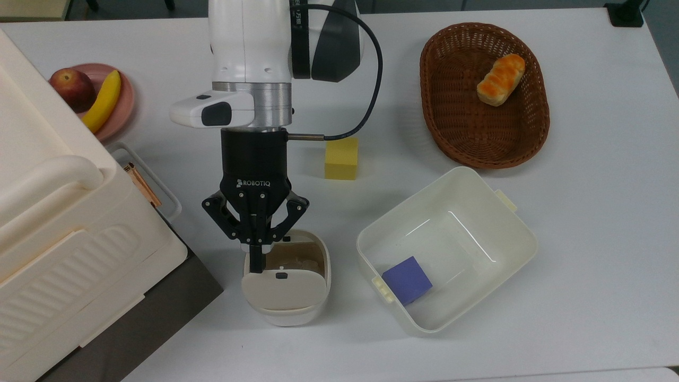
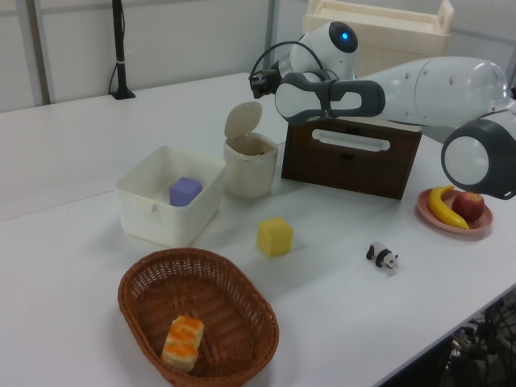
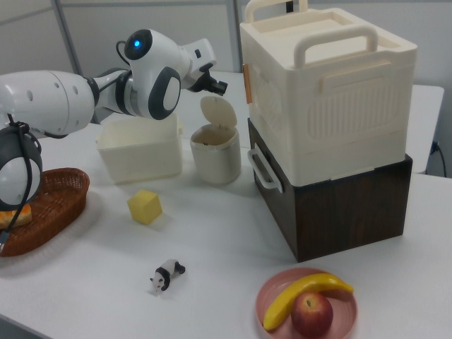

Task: Close the trash can
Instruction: 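Lower the gripper behind the raised lid of the trash can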

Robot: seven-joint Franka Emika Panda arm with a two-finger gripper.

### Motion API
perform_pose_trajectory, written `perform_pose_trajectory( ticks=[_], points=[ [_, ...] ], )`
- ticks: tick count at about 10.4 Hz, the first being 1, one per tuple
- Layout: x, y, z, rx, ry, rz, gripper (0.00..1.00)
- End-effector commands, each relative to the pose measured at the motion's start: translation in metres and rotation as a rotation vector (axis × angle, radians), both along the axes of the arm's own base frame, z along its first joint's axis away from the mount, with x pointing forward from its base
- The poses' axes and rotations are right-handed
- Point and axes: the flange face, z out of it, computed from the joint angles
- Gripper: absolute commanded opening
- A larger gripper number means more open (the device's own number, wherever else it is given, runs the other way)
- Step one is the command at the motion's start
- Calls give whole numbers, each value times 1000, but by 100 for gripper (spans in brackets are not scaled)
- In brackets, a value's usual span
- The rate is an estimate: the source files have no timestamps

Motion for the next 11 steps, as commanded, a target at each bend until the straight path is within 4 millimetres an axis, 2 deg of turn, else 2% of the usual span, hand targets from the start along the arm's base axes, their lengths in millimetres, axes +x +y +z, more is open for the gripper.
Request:
perform_pose_trajectory(
  ticks=[1, 6, 11],
  points=[
    [4, 9, -5, -33, -14, 24, 0],
    [5, 13, 4, -50, -70, 35, 0],
    [7, 16, -7, -69, -77, 46, 0]
  ],
)
